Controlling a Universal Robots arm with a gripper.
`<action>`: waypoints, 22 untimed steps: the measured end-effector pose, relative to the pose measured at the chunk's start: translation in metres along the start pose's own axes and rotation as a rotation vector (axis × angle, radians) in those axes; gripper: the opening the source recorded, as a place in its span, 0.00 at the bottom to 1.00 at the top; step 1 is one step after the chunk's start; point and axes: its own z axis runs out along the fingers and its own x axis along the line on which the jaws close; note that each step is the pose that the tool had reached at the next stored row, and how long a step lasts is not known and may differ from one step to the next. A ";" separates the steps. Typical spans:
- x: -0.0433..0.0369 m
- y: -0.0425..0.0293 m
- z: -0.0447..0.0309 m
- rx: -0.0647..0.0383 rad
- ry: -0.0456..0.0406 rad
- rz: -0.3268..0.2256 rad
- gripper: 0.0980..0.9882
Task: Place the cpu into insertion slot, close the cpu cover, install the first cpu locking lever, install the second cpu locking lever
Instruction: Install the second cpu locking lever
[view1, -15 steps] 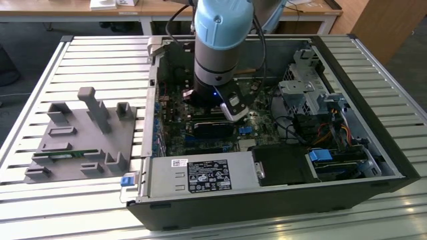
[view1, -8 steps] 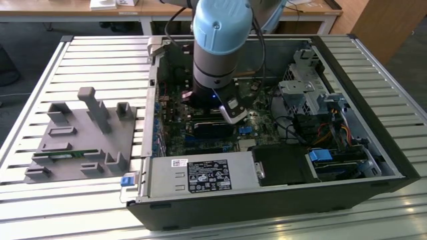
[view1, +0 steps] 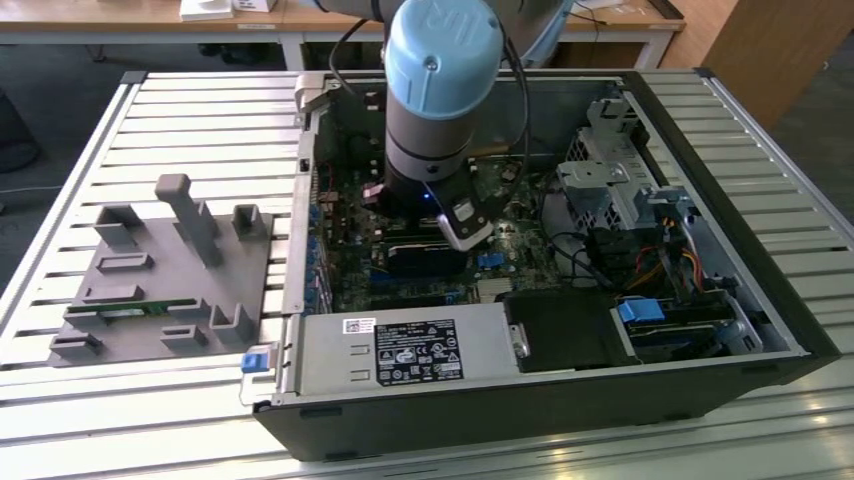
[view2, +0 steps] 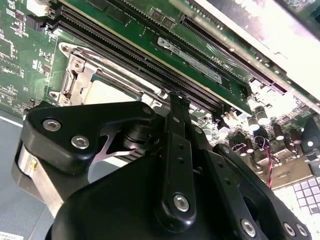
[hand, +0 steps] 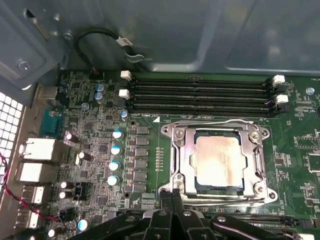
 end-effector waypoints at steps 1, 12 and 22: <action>0.0000 -0.0002 0.0005 -0.002 -0.0001 0.000 0.01; 0.0004 -0.0014 0.0046 -0.015 -0.0007 0.002 0.01; 0.0026 -0.0013 0.0048 -0.034 -0.0010 0.002 0.01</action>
